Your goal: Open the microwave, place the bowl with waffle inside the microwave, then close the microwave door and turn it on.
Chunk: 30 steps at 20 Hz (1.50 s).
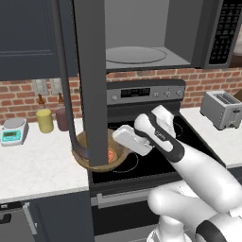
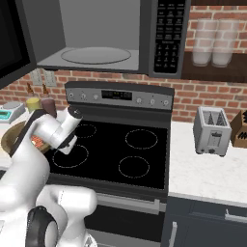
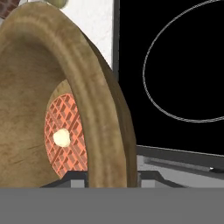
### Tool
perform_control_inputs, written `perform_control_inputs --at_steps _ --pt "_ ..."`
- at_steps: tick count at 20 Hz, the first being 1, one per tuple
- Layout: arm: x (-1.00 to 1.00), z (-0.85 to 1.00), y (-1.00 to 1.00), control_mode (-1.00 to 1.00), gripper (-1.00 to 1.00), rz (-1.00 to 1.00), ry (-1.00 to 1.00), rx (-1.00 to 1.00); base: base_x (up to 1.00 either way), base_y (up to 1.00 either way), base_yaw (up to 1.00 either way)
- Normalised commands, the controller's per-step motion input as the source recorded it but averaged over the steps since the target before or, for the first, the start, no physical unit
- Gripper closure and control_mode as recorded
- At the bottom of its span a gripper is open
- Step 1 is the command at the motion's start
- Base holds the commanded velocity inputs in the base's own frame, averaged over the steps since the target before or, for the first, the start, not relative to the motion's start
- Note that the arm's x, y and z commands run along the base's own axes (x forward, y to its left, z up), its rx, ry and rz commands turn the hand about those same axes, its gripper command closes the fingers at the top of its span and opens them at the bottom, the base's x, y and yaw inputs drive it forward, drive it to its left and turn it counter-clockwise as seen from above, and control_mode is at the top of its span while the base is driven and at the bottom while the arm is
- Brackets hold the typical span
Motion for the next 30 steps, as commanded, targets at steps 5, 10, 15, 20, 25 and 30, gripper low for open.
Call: perform_control_inputs --at_steps 5,10,15,20,25,30 --pt "-0.32 0.3 -0.65 -1.0 1.0 0.0 0.0 0.0 0.0 0.0 0.0" --pt "-0.39 0.37 -0.56 -1.0 1.0 0.0 0.0 0.0 0.0 0.0 0.0" --pt "-0.12 0.69 -0.43 -1.0 1.0 -0.03 0.0 0.02 0.0 0.0 0.0" --pt "-0.07 0.9 -0.34 -1.0 1.0 -0.17 0.0 0.07 0.0 0.0 0.0" --pt "-0.24 0.83 -0.68 -1.0 1.0 -0.22 0.0 0.14 0.0 0.0 0.0" --pt "-0.16 0.85 -0.72 -1.0 1.0 -0.18 0.0 0.06 0.0 0.0 0.0"
